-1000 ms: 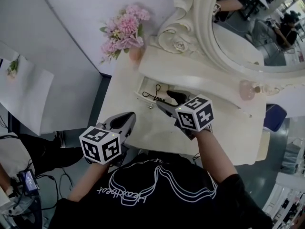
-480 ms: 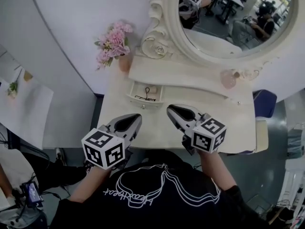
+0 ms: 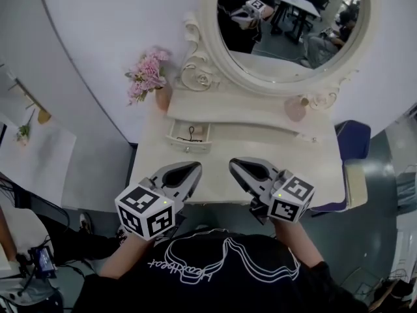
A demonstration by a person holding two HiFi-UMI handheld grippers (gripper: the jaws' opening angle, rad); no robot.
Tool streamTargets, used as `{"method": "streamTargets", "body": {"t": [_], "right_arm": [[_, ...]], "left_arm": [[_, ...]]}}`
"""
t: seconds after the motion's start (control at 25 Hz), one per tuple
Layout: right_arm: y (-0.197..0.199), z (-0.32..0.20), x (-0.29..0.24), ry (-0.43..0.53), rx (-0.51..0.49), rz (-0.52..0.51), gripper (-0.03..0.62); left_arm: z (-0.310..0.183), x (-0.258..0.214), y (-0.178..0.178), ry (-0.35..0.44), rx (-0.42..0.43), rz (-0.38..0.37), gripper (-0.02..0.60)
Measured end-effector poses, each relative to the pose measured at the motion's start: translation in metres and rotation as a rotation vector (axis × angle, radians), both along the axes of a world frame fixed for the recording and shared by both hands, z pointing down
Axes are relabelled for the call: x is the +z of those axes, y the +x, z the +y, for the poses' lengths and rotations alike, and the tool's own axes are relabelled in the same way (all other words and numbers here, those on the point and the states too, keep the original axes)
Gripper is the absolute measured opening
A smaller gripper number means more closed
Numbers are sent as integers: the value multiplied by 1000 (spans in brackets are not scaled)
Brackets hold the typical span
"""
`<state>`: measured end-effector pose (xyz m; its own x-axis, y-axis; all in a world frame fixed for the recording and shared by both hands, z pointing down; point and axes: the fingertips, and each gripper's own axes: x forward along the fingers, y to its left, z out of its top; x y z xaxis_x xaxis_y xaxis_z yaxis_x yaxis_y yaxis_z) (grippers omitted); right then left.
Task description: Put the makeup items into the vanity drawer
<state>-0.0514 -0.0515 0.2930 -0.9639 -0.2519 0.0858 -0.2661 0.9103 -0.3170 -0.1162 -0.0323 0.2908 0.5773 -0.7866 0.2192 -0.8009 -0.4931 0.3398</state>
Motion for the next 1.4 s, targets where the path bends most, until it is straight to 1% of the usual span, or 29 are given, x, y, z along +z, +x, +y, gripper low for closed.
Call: {"method": "streamTargets", "body": {"t": [0.12,0.28,0.4,0.6,0.84,1.08,1.4], "right_arm": [[24,13,1,-17,-9,-8,6],[59,33,5,-34,-18,-10,6],[83,46,3,-26,-14,-18,6],[112,70,-9,4,-11,-41,6],[127,89,-21,32,-22,-68,6],[135,102,-24,33,-23,-76,6],[139,114,-25,43,-33,-91,6]], "left_arm": [[12,-6,24,8,-1,-4,5],[30,-7,64,1,5,-7,5],[41,-9,88,5,0,-8,5],[64,-15,113,15,-20,-9,5],[87,-21,131,35,-41,-19,5],[99,-25,141,41,-44,-28,5],[115,-25,142,47,-74,-43,5]]}}
